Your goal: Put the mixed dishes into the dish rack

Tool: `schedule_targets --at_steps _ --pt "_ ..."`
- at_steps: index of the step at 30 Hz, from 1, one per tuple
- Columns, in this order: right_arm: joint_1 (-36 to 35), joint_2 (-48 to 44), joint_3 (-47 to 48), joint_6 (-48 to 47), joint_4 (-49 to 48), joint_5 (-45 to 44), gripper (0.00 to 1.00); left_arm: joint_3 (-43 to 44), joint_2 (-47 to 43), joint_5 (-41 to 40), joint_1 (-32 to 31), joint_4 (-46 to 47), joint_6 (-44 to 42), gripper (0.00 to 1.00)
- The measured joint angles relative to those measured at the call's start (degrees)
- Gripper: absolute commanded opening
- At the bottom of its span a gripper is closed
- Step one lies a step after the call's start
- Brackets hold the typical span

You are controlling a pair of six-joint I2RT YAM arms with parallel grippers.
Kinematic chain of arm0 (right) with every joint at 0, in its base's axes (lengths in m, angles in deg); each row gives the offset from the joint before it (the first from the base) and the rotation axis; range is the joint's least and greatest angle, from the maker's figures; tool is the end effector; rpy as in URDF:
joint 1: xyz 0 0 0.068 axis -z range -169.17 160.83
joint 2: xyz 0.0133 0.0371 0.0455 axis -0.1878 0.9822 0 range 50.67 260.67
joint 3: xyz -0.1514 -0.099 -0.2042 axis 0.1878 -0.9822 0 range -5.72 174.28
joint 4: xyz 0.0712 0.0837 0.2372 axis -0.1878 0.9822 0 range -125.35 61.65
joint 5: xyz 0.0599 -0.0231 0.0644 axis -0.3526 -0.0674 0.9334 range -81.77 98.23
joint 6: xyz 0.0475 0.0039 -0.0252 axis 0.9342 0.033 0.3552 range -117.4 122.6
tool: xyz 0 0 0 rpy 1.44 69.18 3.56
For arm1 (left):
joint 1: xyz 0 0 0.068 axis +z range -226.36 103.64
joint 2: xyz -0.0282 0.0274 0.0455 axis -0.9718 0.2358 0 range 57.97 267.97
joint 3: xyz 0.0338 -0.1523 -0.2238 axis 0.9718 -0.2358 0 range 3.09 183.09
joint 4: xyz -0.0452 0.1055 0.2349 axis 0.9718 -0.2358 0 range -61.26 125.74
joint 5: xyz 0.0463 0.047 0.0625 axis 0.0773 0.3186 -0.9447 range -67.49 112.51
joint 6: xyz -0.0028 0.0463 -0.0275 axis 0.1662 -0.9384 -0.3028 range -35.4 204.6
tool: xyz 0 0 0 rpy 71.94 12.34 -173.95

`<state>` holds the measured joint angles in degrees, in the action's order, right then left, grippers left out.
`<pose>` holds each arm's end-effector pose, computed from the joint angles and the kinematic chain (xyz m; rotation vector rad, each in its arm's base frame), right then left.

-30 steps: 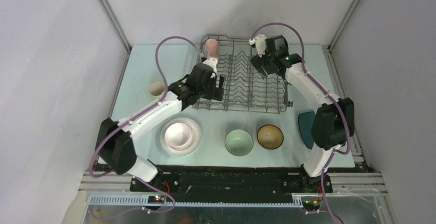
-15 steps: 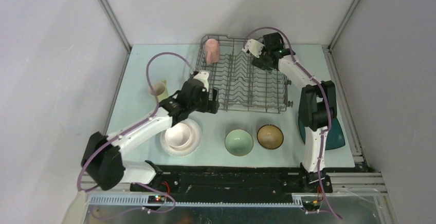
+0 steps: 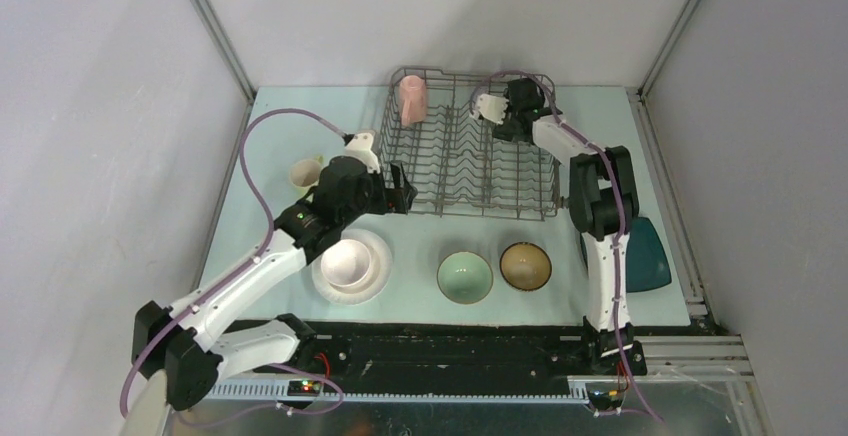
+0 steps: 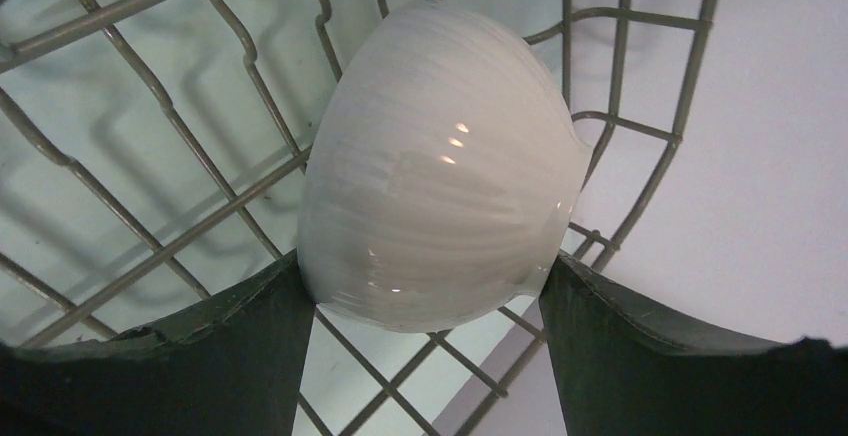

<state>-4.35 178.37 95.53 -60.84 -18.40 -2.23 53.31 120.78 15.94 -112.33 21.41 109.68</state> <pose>0.4907 0.1264 0.1921 -1.4459 1.9151 -0.6223 0.2039 -0.1429 0.3040 0.1246 2.0783 -0.5457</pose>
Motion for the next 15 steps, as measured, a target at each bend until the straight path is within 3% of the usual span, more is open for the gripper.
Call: schedule_targets --at_steps 15 --pt "-0.6 3.1 -1.0 -3.7 -6.9 -1.5 0.0 -2.4 -6.2 3.6 4.2 -1.4 2.9 0.93"
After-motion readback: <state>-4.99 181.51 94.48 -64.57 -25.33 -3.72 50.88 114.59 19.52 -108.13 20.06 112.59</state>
